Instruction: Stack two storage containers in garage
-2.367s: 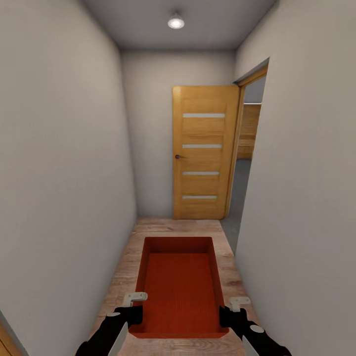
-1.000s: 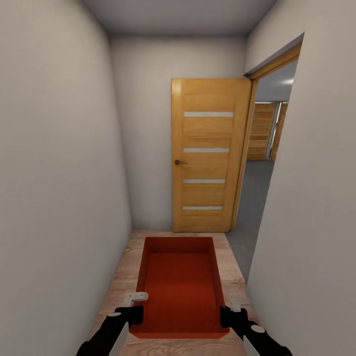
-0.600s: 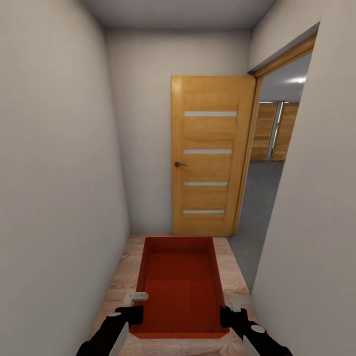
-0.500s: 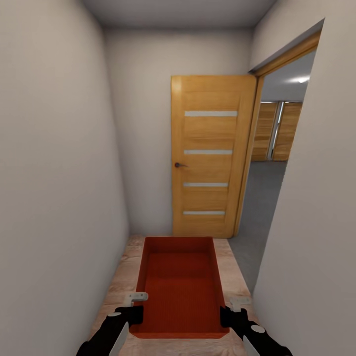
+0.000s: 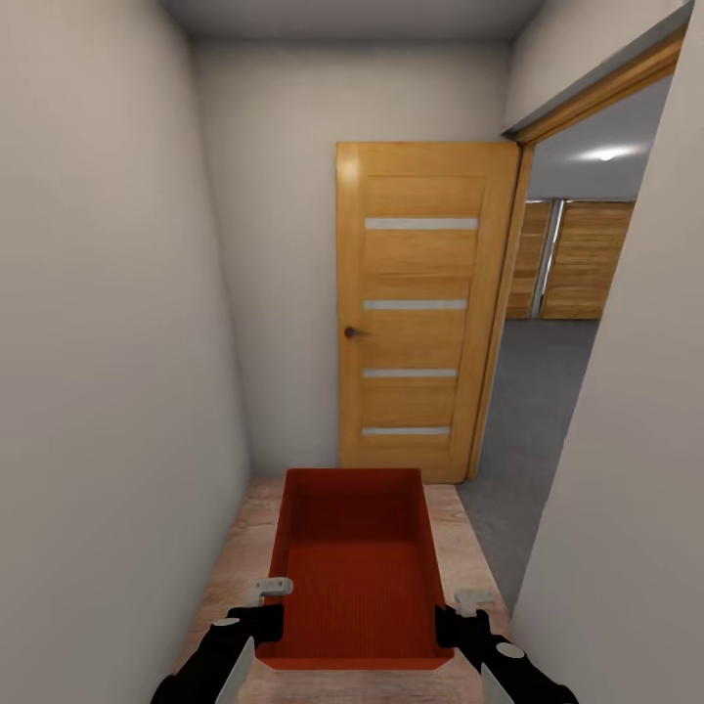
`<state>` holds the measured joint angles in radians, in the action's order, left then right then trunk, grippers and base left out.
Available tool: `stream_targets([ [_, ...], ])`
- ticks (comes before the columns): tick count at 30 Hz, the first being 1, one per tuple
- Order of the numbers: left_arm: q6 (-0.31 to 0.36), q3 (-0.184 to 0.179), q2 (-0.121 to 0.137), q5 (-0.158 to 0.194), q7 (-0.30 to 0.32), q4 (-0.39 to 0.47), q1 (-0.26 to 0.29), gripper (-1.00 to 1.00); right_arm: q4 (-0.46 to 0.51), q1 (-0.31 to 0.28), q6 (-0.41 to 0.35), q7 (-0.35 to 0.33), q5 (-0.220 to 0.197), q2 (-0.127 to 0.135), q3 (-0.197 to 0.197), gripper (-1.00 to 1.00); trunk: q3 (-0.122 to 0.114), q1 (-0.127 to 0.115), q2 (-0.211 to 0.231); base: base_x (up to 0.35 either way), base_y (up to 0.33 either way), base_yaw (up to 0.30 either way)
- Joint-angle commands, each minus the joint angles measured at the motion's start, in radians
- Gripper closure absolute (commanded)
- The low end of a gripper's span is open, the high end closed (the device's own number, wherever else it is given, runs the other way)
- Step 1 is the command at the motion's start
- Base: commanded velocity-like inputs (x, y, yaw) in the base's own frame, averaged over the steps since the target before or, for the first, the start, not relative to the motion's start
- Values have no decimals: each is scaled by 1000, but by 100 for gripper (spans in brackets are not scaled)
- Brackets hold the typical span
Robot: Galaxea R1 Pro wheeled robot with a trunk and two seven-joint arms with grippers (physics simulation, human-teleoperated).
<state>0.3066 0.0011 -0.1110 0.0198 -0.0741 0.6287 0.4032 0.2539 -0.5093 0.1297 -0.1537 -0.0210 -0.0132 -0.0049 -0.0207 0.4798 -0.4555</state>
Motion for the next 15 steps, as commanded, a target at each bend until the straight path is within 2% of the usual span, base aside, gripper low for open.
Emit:
stream_targets([
  [1,7,16,40,-14,-5,0,0,100,2,0,4,-9,-10,1,31,100,0,1,-1,329,5,-79],
  [5,7,16,40,-14,-6,0,1,100,2,0,4,-9,-9,1,31,100,0,1,-1,329,45,-191],
  [15,7,16,40,-14,-5,0,1,100,2,0,4,-9,-10,1,31,100,0,1,-1,329,79,-267],
])
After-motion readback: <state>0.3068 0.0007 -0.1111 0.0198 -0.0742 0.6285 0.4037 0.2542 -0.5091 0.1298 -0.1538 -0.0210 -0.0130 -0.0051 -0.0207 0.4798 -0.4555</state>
